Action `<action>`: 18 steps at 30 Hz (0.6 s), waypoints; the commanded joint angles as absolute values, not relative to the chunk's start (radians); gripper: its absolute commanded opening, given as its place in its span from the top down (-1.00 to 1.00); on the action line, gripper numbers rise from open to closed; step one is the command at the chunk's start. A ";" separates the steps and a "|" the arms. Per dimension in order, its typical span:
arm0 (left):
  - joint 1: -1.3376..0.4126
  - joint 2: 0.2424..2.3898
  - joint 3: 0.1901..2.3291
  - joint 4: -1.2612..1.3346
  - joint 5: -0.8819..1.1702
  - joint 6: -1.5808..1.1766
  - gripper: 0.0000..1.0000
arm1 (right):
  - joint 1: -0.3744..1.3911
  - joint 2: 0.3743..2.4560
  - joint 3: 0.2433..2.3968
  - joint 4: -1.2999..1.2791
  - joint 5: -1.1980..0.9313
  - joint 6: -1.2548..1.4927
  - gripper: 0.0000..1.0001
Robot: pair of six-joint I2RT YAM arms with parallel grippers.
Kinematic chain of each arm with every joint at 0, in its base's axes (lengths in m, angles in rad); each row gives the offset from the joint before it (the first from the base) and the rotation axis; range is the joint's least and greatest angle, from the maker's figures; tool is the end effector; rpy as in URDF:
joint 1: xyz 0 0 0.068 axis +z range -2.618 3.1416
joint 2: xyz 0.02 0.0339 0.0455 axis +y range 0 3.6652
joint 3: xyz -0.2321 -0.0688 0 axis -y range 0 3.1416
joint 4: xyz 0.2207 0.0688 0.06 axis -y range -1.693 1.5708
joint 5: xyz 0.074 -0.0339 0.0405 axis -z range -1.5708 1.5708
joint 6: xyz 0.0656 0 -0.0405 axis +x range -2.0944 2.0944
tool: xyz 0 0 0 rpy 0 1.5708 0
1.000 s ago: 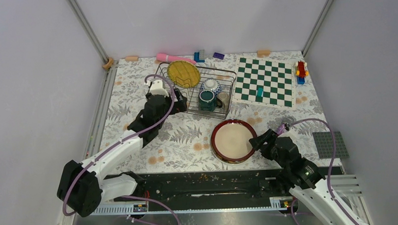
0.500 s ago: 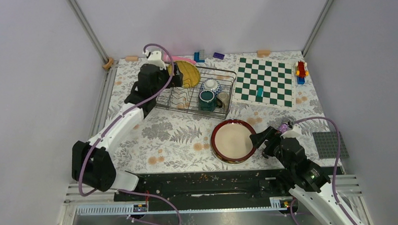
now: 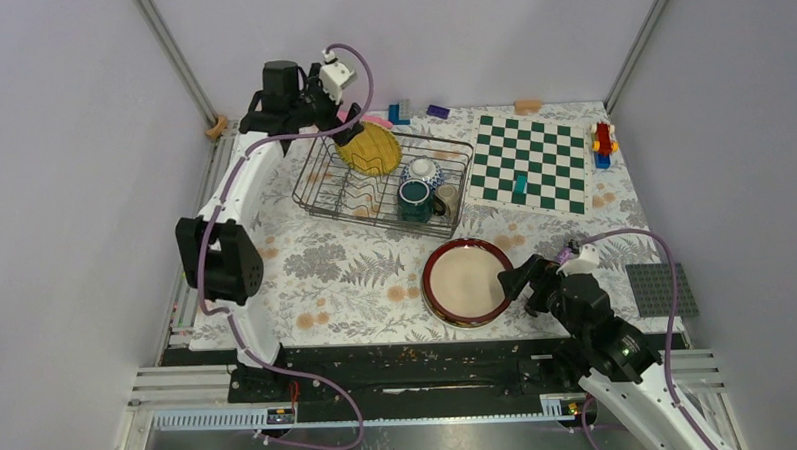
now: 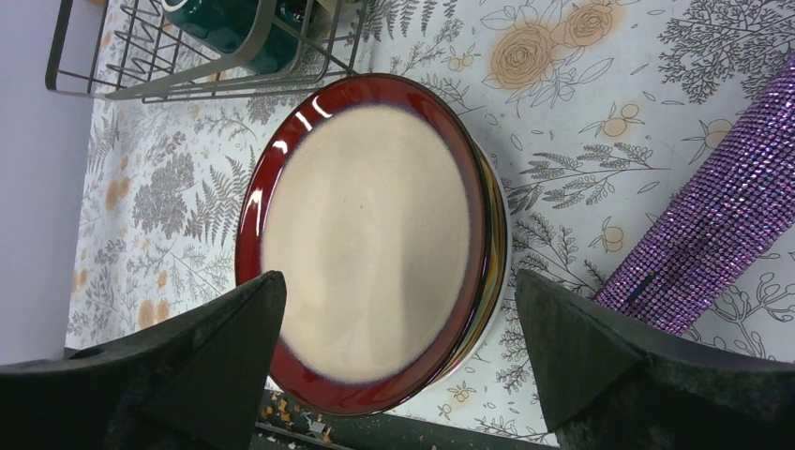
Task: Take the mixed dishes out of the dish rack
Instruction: Pick up the plate from the dish rack.
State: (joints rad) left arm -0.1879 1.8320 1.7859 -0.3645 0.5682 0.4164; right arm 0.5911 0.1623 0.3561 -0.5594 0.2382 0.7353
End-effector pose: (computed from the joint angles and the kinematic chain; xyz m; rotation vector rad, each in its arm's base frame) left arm 0.4077 -0.1135 0.3359 0.9129 1.7066 -0.4094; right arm 0.1121 0.0566 0.2031 0.3045 1.9583 0.6503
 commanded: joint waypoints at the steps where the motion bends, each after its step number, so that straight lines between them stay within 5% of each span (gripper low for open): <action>1: -0.189 1.909 1.918 -0.579 0.642 0.764 -0.98 | 0.597 0.184 0.402 -0.527 0.201 0.696 -0.99; 9: -0.186 2.055 2.090 -0.701 0.538 0.942 -0.97 | 0.597 0.215 0.424 -0.527 0.195 0.675 -0.99; 18: -0.185 2.196 2.171 -0.651 0.442 0.970 -0.63 | 0.596 0.263 0.438 -0.527 0.224 0.684 -0.99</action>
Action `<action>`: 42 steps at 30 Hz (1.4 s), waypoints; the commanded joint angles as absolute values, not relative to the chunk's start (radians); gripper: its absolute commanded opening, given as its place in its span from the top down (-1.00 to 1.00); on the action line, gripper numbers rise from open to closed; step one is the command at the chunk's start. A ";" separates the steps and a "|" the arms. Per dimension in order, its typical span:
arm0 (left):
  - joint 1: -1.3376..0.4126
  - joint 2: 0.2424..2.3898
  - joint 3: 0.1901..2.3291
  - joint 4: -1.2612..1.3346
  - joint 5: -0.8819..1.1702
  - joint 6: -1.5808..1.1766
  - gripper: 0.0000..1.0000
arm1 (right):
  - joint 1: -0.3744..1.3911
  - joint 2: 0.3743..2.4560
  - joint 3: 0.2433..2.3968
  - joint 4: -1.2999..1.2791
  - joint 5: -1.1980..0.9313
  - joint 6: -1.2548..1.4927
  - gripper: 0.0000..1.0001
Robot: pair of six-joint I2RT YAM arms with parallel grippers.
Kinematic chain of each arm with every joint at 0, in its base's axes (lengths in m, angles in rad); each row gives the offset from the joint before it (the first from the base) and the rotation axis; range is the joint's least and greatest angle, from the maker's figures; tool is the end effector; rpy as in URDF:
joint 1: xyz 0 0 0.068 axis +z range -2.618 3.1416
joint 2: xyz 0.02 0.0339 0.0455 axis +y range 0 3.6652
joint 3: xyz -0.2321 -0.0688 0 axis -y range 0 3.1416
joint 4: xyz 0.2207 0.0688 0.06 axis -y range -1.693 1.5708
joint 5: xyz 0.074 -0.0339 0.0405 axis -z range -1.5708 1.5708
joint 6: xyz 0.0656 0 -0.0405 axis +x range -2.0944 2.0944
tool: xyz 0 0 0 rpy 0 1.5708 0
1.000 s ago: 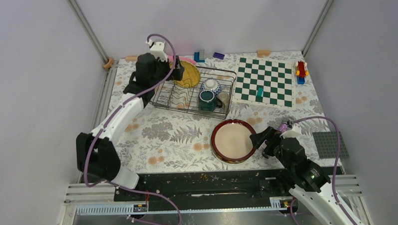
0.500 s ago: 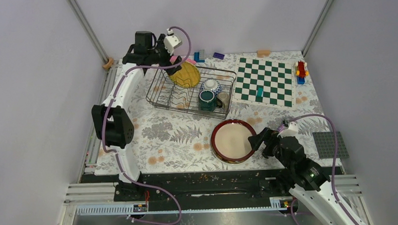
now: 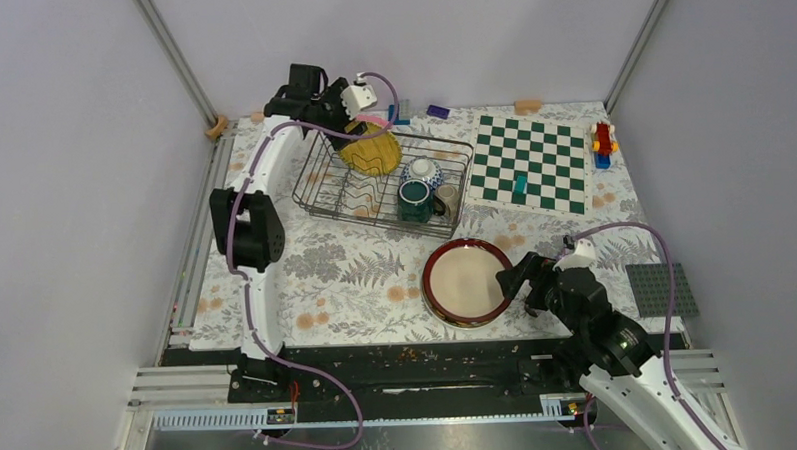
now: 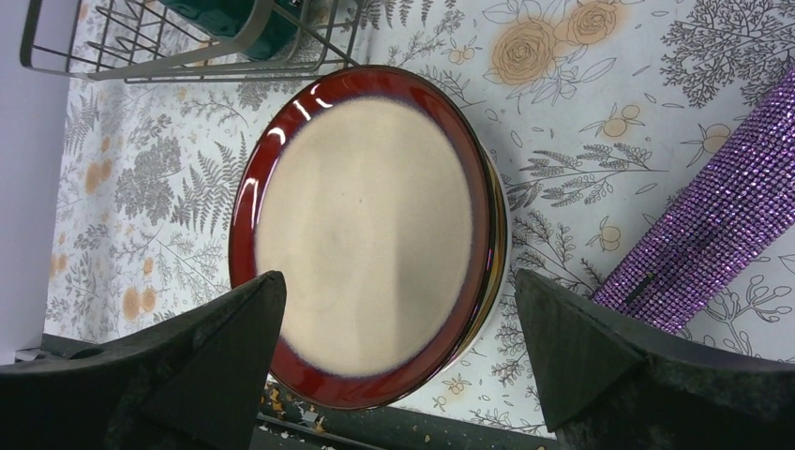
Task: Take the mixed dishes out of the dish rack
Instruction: Pick up the plate from the dish rack.
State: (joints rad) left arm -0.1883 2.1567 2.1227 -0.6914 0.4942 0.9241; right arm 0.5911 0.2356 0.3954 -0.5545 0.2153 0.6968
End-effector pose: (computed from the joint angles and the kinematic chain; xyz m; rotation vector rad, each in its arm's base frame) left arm 0.4554 -0.1185 0.2719 1.3642 1.7248 -0.1608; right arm 0.1159 0.0609 0.2089 0.2502 1.9947 0.6293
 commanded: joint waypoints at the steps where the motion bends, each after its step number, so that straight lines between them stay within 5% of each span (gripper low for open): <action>1: -0.184 2.207 2.172 -0.638 0.434 0.968 -0.60 | 0.595 0.269 0.441 -0.524 0.225 0.685 -0.99; 5: -0.184 2.239 2.168 -0.591 0.424 0.968 -0.34 | 0.597 0.289 0.449 -0.517 0.219 0.684 -0.99; 22: -0.184 2.211 2.085 -0.616 0.464 1.082 0.16 | 0.596 0.296 0.446 -0.517 0.240 0.673 -0.97; 42: -0.195 2.112 2.002 -0.646 0.396 1.158 0.54 | 0.596 0.262 0.437 -0.526 0.242 0.676 -0.97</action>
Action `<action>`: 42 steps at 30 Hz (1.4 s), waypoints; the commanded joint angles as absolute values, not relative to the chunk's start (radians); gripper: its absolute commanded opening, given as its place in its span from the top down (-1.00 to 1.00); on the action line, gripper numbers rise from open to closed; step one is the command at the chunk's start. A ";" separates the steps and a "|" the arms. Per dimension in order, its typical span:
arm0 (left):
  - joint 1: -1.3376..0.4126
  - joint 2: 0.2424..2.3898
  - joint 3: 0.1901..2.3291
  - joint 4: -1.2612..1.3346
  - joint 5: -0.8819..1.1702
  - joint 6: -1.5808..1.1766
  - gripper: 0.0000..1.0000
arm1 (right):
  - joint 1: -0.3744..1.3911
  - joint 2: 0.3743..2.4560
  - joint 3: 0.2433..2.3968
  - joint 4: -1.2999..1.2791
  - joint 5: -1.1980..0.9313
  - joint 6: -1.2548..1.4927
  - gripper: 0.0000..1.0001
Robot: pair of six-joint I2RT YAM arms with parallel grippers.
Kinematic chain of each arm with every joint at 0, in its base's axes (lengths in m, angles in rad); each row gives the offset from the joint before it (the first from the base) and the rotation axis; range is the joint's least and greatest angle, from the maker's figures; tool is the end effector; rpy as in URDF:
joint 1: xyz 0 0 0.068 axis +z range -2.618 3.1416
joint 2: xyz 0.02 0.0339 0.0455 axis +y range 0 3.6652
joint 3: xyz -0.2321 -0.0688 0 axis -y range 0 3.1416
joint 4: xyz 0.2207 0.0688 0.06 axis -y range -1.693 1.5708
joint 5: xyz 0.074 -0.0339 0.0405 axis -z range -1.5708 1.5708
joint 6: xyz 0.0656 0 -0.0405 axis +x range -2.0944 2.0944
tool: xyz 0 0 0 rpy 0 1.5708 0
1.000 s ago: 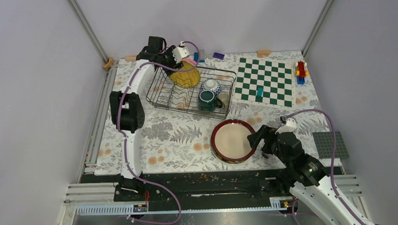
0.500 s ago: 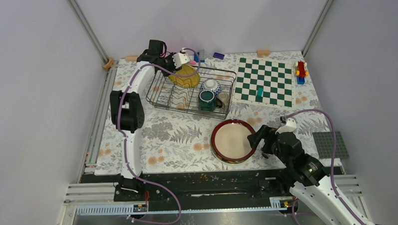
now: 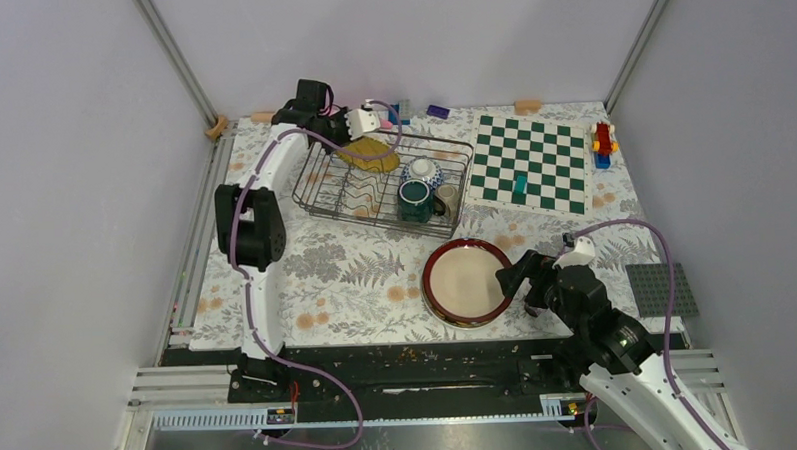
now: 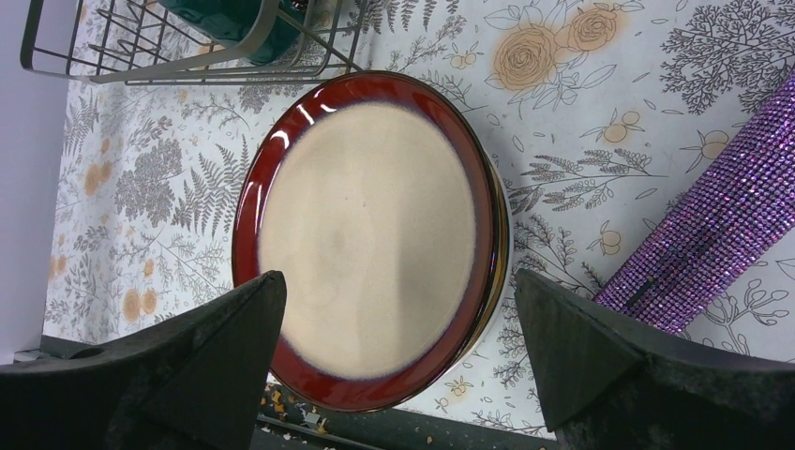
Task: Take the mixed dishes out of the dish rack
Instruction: Pick up the plate from the dish rack.
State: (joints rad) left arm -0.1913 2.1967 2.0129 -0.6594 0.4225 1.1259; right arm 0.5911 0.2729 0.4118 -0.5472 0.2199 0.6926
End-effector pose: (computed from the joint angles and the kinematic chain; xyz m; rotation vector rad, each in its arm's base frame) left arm 0.4592 -0.1163 0.2203 1.5648 1.7135 -0.0461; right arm 0.1188 0.0625 0.2112 0.2483 2.0060 0.6146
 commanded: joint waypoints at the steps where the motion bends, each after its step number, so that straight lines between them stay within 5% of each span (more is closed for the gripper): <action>1: -0.197 2.106 1.995 -0.645 0.393 1.162 0.54 | 0.597 0.258 0.437 -0.529 0.241 0.676 -0.97; 5: -0.213 2.085 1.974 -0.646 0.361 1.184 0.66 | 0.597 0.244 0.438 -0.542 0.240 0.678 -0.97; 9: -0.232 2.072 1.953 -0.646 0.321 1.212 1.00 | 0.596 0.222 0.436 -0.553 0.238 0.680 -0.97; 42: -0.275 1.692 1.694 -0.438 0.241 1.077 1.00 | 0.596 0.138 0.434 -0.534 0.219 0.663 -0.97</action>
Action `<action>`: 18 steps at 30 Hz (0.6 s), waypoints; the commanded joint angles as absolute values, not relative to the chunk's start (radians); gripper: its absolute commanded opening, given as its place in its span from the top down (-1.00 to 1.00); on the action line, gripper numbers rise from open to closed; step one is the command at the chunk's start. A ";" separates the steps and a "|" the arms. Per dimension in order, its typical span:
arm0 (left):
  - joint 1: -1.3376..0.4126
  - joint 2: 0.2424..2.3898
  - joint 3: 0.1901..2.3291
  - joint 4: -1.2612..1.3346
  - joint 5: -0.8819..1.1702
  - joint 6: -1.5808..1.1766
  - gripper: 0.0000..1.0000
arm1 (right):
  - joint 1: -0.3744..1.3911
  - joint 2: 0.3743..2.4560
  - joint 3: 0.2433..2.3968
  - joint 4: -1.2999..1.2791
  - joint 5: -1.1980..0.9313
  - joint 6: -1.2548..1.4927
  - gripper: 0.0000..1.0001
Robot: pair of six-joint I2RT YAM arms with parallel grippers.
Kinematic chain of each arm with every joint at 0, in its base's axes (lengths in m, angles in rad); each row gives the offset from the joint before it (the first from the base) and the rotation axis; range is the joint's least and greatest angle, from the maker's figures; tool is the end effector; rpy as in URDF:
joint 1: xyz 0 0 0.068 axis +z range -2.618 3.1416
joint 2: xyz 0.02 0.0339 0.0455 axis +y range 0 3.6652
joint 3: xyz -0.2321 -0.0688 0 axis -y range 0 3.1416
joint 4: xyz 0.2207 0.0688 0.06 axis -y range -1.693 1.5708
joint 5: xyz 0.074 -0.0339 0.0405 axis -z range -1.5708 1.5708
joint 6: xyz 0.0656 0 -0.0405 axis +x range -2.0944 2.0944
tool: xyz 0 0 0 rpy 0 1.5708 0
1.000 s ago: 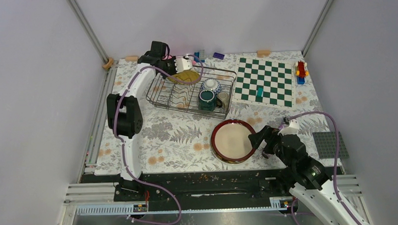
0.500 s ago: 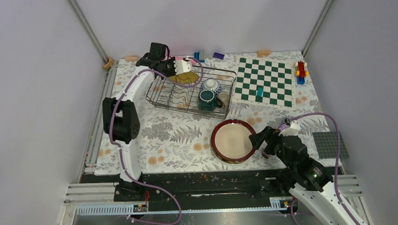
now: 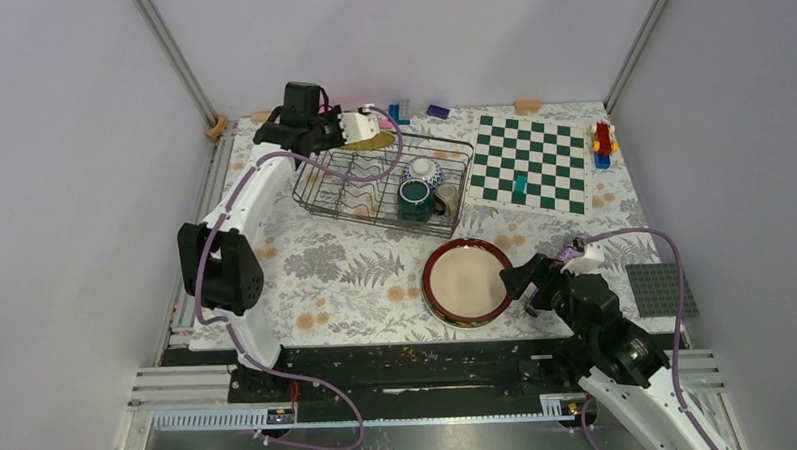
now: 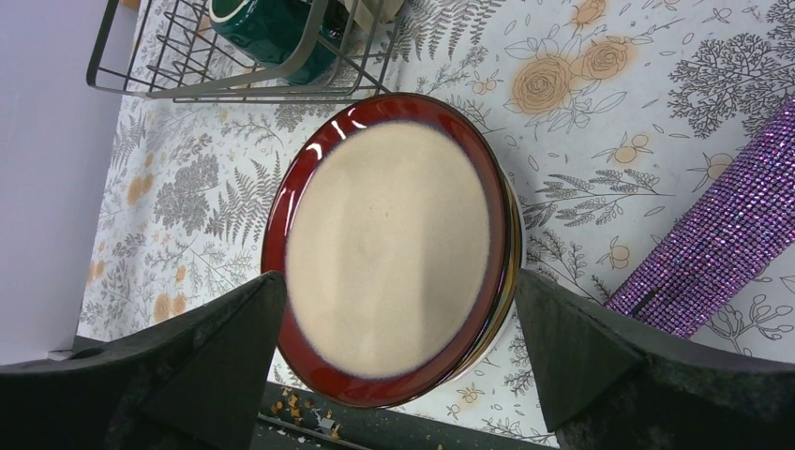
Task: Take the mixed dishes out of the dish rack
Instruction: Pick up the plate from the dish rack.
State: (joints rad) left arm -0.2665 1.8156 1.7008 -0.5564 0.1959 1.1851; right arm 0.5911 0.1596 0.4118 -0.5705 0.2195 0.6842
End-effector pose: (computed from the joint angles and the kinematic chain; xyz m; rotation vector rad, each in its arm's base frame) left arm 0.3928 -0.1205 0.2870 1.5657 1.6044 0.2821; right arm 0.1082 0.0554 0.2204 0.2435 1.9208 0.6603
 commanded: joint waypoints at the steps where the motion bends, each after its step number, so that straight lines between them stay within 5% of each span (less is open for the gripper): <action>1: -0.276 1.675 1.692 -0.418 0.248 1.037 1.00 | 0.597 0.132 0.432 -0.528 0.215 0.665 -0.97; 9: -0.282 1.523 1.648 -0.175 0.324 0.554 1.00 | 0.596 0.072 0.398 -0.467 0.181 0.691 -0.97; 18: -0.281 1.373 1.449 0.243 0.498 -0.352 1.00 | 0.595 0.034 0.336 -0.338 0.091 0.725 -0.97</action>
